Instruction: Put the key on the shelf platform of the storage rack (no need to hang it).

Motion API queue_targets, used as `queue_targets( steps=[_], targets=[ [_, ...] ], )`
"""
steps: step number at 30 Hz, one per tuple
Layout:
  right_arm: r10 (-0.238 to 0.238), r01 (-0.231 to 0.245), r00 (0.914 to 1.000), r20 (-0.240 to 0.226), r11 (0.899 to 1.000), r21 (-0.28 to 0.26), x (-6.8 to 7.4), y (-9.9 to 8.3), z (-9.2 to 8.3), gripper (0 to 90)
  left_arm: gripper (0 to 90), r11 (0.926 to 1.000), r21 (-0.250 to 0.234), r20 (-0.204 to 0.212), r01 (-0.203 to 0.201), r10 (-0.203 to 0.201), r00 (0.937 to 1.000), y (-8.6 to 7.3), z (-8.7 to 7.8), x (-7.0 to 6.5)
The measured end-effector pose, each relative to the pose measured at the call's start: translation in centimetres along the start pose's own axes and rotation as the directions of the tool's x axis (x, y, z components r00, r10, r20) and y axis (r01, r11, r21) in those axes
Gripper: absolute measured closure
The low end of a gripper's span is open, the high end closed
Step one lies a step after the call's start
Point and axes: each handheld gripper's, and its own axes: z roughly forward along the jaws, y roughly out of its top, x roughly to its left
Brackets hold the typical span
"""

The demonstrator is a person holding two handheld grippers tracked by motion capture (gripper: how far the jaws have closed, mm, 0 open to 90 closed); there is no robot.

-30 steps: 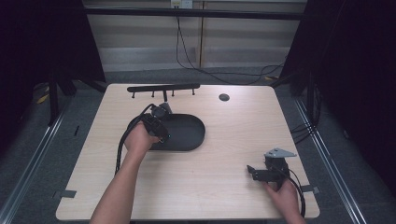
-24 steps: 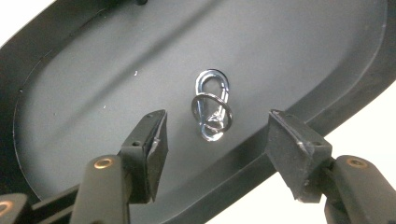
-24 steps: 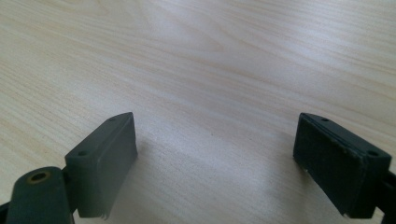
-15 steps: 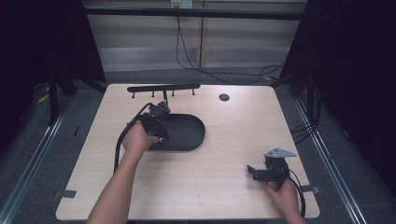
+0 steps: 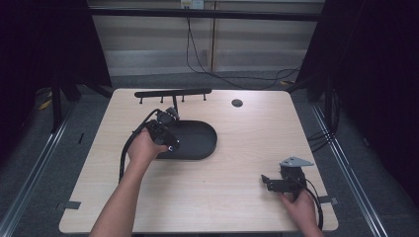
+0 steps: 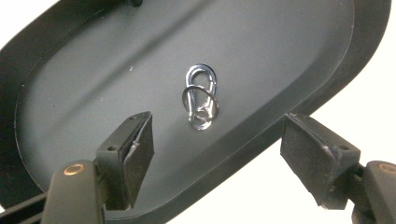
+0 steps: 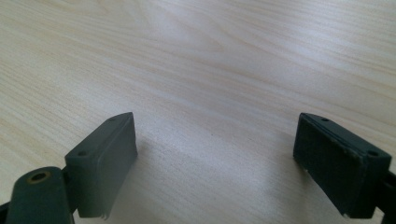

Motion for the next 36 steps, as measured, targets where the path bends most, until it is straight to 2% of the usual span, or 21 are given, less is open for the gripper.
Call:
queue_targets(
  steps=[6,9,10,17,22,30,36],
  targets=[
    [-0.001,0.001,1.0000,0.000,1.000,-0.001,0.0,0.0,0.0,12.8,24.5,0.9999,-0.008,0.002,-0.011,0.011,0.9999,-0.5,-0.3,-0.2],
    [0.000,0.000,1.0000,0.000,1.000,0.000,0.0,0.0,0.0,12.9,23.9,0.9998,-0.014,-0.017,-0.011,0.011,0.9998,-0.9,-0.6,-0.2],
    [-0.001,0.001,1.0000,0.000,1.000,0.000,0.0,0.0,0.0,12.8,23.8,0.9999,-0.012,-0.006,-0.011,0.011,0.9999,-1.1,-0.6,-0.2],
    [0.000,0.000,1.0000,0.000,1.000,0.000,0.0,0.0,0.0,12.8,23.1,0.9998,-0.015,-0.007,-0.014,0.014,0.9999,-2.0,-0.8,0.0],
    [-0.001,0.001,1.0000,0.000,1.000,0.000,0.0,0.0,0.0,12.8,22.8,0.9997,-0.023,0.004,0.006,-0.006,1.0000,-3.0,-0.8,0.2],
    [-0.001,0.001,1.0000,0.000,1.000,0.000,0.0,0.0,0.0,12.9,22.8,0.9998,-0.019,0.015,-0.006,0.007,0.9999,-4.1,-1.1,0.2],
    [0.000,0.000,1.0000,0.000,1.000,0.000,0.0,0.0,0.0,12.8,22.8,0.9998,-0.019,0.016,0.001,-0.001,0.9999,-5.0,-1.3,0.2]
  ],
)
